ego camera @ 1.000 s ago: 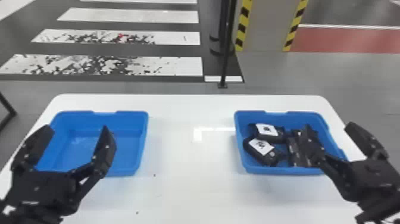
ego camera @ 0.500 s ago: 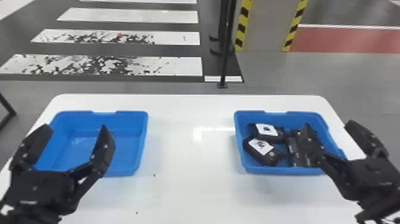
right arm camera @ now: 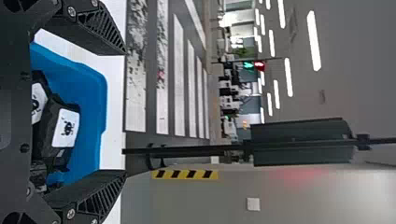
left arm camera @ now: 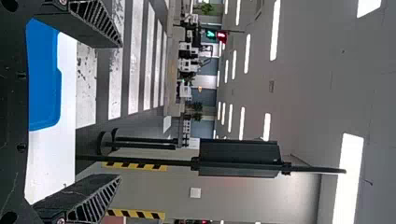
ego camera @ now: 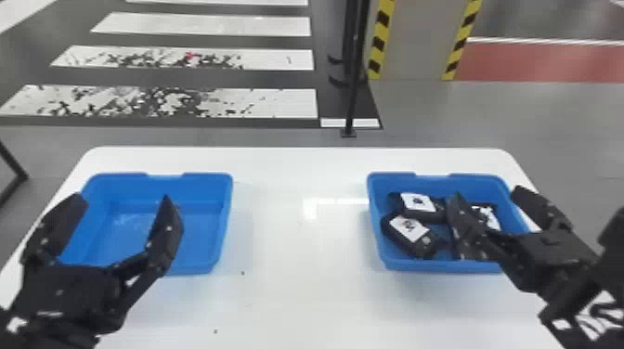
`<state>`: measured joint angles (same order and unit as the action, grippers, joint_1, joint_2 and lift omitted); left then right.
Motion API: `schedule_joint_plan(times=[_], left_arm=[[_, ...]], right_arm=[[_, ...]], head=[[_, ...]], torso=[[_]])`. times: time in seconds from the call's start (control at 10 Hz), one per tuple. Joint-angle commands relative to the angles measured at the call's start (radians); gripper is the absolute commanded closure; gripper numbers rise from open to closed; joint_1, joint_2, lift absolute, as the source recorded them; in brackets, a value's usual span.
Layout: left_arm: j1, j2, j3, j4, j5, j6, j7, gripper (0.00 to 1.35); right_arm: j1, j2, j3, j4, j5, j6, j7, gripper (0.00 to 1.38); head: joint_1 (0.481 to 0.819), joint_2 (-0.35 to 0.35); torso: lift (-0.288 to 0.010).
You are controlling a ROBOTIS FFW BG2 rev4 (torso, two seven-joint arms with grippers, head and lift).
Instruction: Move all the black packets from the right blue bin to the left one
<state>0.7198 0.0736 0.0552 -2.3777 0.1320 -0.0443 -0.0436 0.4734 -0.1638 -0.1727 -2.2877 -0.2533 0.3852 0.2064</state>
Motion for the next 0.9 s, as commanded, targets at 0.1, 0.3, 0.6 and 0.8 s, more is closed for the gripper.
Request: schedule_joint_plan(times=[0.1, 0.3, 0.6, 0.8], left_arm=[[-0.006, -0.001, 0.003, 0.008, 0.0, 0.0, -0.001, 0.03], [-0.006, -0.001, 0.003, 0.01, 0.002, 0.0, -0.005, 0.03], [-0.011, -0.001, 0.001, 0.018, 0.0, 0.002, -0.013, 0.03], [-0.013, -0.003, 0.003, 0.023, 0.002, 0.0, -0.019, 0.04]], right_arm=[[-0.147, -0.026, 0.001, 0.051, 0.072, 0.231, 0.045, 0.13], [-0.245, -0.036, 0.005, 0.151, 0.124, 0.349, 0.108, 0.13], [-0.356, -0.062, 0.051, 0.345, 0.128, 0.383, 0.166, 0.13], [-0.385, -0.068, 0.073, 0.419, 0.116, 0.381, 0.183, 0.13]], head=[[0.695, -0.028], [0.695, -0.035], [0.695, -0.046], [0.695, -0.04]], torso=[[-0.14], [-0.14], [-0.14], [-0.14]])
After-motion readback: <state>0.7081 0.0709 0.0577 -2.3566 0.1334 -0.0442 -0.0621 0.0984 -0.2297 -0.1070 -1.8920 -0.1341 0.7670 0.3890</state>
